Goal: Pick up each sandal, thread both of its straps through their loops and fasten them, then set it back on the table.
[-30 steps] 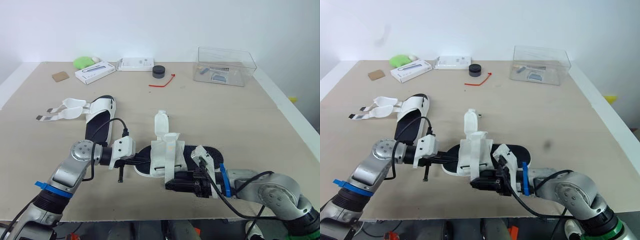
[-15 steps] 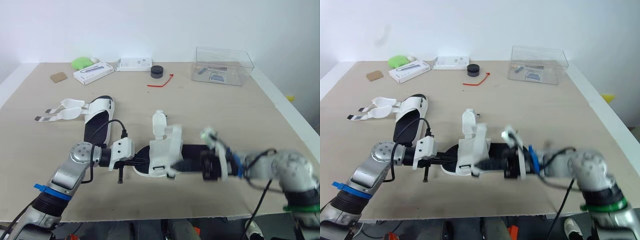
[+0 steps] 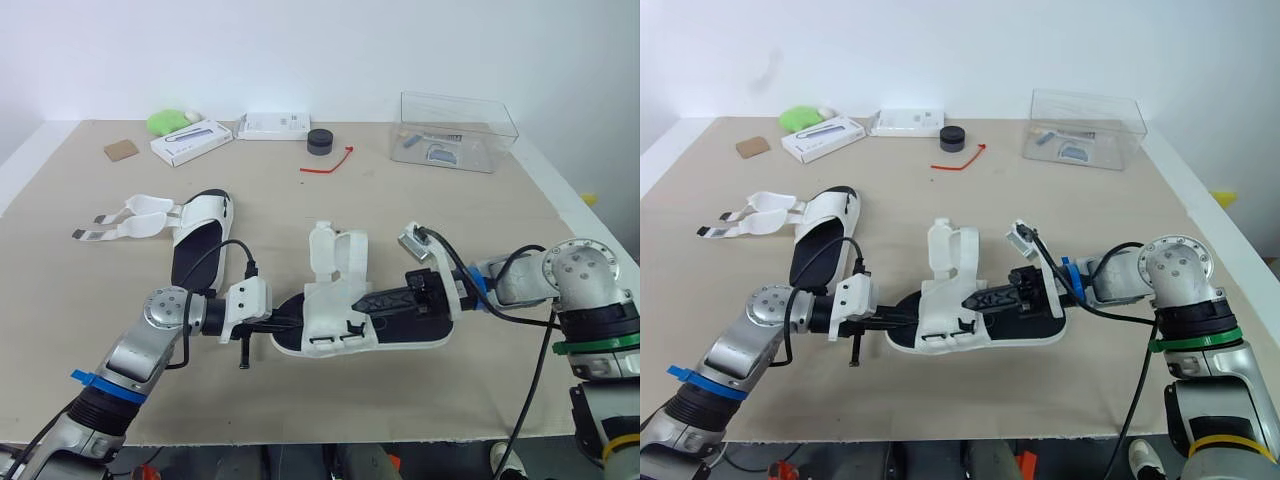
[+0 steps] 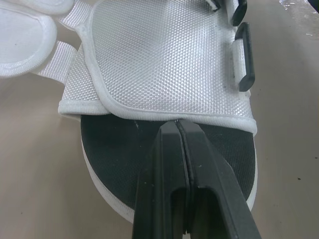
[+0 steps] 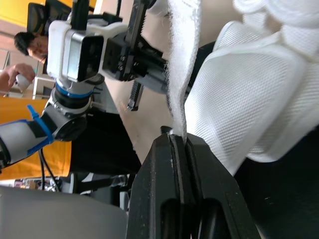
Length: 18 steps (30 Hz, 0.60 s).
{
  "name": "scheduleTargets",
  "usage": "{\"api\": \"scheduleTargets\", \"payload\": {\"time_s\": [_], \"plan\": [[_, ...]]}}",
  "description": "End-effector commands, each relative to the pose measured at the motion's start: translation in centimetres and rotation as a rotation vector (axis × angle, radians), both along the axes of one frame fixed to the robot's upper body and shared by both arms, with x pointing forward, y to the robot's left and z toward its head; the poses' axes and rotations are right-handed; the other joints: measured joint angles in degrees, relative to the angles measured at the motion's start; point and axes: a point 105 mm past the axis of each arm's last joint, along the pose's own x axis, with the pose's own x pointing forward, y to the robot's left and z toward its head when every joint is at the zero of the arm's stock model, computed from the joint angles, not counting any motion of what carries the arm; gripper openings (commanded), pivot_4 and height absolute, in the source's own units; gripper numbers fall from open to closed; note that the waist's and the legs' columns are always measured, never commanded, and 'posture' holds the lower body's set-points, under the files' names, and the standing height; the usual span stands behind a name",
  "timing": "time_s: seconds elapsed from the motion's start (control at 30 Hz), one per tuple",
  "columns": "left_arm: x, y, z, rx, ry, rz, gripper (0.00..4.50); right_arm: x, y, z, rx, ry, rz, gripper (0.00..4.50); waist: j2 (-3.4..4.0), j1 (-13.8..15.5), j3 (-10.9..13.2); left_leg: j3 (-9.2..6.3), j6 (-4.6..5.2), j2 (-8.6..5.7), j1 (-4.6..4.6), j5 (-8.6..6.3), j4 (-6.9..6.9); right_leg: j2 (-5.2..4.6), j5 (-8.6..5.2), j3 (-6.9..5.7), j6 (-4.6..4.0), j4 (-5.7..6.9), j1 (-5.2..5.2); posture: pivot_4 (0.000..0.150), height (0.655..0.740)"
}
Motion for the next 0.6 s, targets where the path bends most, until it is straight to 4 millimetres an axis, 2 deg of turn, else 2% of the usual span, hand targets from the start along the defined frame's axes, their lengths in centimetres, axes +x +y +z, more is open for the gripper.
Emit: {"api": "scheduleTargets", "payload": {"time_s": [0.03, 0.4, 0.6], "plan": [[-0.3, -0.3, -0.1, 0.004, -0.013, -0.009, 0.00, -0.4, 0.3, 1.1, 0.038, 0.005, 0.041, 0.06, 0.00, 0.0, 0.0, -0.01, 0.00, 0.01, 0.00, 0.00, 0.00, 0.01, 0.00, -0.01, 0.00, 0.00, 0.00, 0.150, 0.7400], [-0.4, -0.2, 0.0, 0.003, -0.012, -0.004, 0.00, 0.4, 0.5, 1.8, 0.068, 0.035, 0.018, 0.06, 0.00, 0.0, 0.0, 0.00, 0.02, 0.01, -0.01, -0.01, 0.00, 0.02, 0.01, 0.00, -0.03, -0.01, 0.00, 0.150, 0.7400], [-0.4, -0.2, 0.1, 0.005, -0.015, -0.001, 0.00, 0.0, 0.6, 2.1, 0.083, 0.049, 0.038, 0.06, 0.00, 0.0, 0.0, 0.00, 0.03, 0.01, -0.01, -0.02, 0.00, 0.02, 0.01, 0.00, -0.02, -0.01, 0.00, 0.150, 0.7400]]}}
